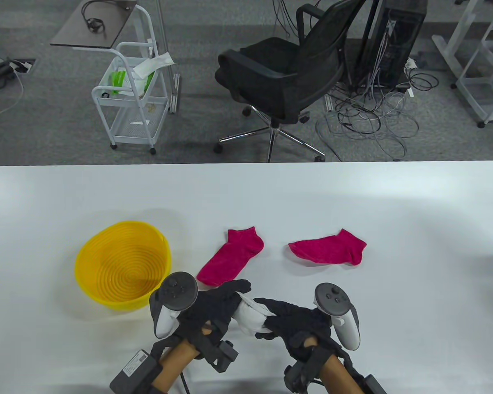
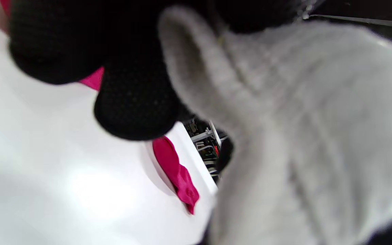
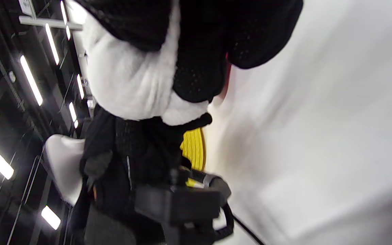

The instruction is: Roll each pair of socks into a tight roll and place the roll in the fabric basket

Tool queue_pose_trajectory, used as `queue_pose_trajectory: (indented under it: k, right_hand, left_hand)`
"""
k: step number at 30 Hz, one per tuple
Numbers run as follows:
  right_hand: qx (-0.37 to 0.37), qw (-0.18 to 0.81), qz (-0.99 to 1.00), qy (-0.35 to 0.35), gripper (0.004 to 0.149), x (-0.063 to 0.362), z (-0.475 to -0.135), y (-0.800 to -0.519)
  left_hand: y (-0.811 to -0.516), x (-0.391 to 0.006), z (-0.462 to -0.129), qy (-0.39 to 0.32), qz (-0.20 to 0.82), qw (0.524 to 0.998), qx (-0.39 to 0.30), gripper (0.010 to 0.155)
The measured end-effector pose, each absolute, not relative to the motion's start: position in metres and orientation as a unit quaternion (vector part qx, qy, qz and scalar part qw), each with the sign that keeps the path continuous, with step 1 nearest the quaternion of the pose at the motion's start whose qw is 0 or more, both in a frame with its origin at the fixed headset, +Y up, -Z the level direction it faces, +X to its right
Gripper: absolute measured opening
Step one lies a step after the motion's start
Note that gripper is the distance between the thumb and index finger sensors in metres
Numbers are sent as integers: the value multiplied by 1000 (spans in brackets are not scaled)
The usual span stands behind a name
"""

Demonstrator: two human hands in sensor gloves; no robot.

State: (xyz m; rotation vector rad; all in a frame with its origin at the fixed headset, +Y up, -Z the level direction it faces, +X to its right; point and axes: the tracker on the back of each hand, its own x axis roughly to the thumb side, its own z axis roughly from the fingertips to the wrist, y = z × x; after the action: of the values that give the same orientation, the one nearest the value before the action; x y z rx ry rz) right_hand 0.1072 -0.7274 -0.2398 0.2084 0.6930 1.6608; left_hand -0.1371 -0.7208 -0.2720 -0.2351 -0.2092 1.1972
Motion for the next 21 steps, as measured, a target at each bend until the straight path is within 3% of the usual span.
queue_pose_trajectory:
  k: [3,12,18,21]
  right_hand:
    - [135,601,716,328,41,101,-238,-724]
    - [130,501,800,304,37,103,-241,-728]
    - [104,497,817,274,36,111,-244,-728]
    - [98,506,815,264,40,114,-245,-728]
  left_hand:
    - [-723,-140,-274,-82,620,767,-147,45]
    - [-723,-143,-276,-102,704,677,-188,45]
    - [-718,-141,-280,-152,681,677,-234,45]
    - [-715,-140,-278,-169,636,726,-198,48]
